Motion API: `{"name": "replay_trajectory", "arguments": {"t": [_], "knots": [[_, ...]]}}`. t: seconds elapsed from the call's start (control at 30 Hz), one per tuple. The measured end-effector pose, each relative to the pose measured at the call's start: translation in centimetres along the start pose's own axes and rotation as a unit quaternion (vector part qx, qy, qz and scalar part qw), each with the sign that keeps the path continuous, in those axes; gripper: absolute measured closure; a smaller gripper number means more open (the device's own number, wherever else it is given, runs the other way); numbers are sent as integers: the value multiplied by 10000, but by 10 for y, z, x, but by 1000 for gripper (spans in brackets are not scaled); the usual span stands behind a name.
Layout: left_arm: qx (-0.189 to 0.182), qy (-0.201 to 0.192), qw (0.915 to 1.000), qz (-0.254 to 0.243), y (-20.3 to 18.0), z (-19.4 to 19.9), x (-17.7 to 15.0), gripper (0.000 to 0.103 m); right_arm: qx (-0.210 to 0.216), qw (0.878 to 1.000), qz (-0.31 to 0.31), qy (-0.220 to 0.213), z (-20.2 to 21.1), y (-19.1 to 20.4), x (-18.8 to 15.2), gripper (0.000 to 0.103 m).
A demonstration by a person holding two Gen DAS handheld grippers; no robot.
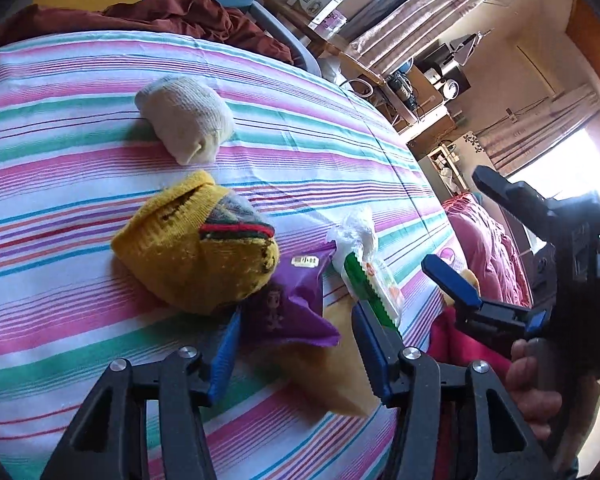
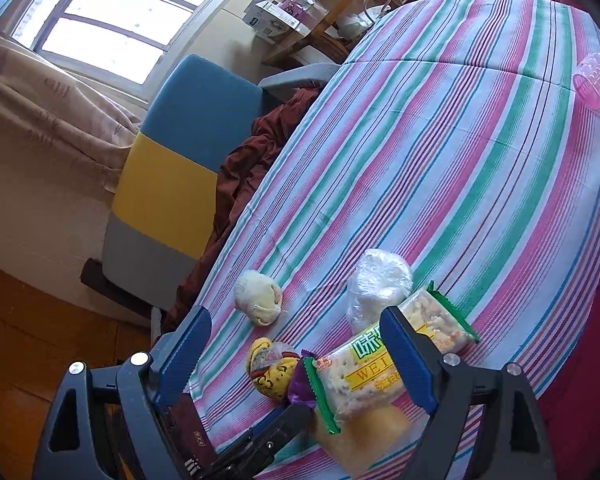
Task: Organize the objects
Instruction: 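Grasp the purple packet with the left tool while the right tool returns to the pile, then hold the purple packet with the left tool while the right tool grasps the yellow sponge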
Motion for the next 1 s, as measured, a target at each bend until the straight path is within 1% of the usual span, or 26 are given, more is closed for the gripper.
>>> {"name": "replay_trajectory", "arguments": {"t": [0.1,0.17,0.2,0.23,0.33,0.43,0.47,0.53,0.63,0.7,0.73,0.77,0.9,1.0], "knots": [[151,77,9999,-7,1,-15,10,47,12,10000,-4,8,0,0,0,15],[340,56,9992,-183,-2,-23,14,54,4,10000,-2,12,0,0,0,15],[454,31,9984,-336,-6,-25,15,54,-2,10000,0,21,0,0,0,15],[497,44,9976,-476,-9,-27,15,61,2,10000,4,32,0,0,0,15],[777,-51,9930,-889,-15,-23,8,64,-2,10000,5,55,0,-1,1,15],[952,-184,9909,-938,-5,-9,-3,65,-7,10000,-23,35,1,-1,1,15],[1061,-260,9896,-941,0,-2,-8,65,-7,10000,-37,36,0,-2,1,15],[1391,-465,9829,-1110,7,12,-21,65,-36,10000,-61,32,0,-2,1,15],[1876,-791,9662,-1578,15,32,-51,65,-168,9998,-83,37,-1,-4,1,15],[2109,-964,9559,-1803,20,40,-68,64,-339,9994,-99,60,-3,-7,1,15],[2178,-1027,9521,-1887,23,41,-74,64,-416,9990,-119,73,-4,-8,1,15],[2204,-1050,9501,-1942,26,41,-79,64,-478,9987,-139,84,-4,-9,1,15],[2169,-1055,9502,-1972,31,36,-84,65,-764,9969,-170,38,-4,-12,2,15],[2144,-1092,9505,-1966,30,32,-82,65,-866,9960,-239,22,-3,-16,3,15]]}}
Point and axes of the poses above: each gripper's, at about its wrist camera, not at the fingertips, and z roughly against the way its jaws point, y to its left, x to its top, the point moved 2 cm from there along -z, roughly the way its jaws point, and after that the axes turned 5 degrees about x, right-handed, at the moved point
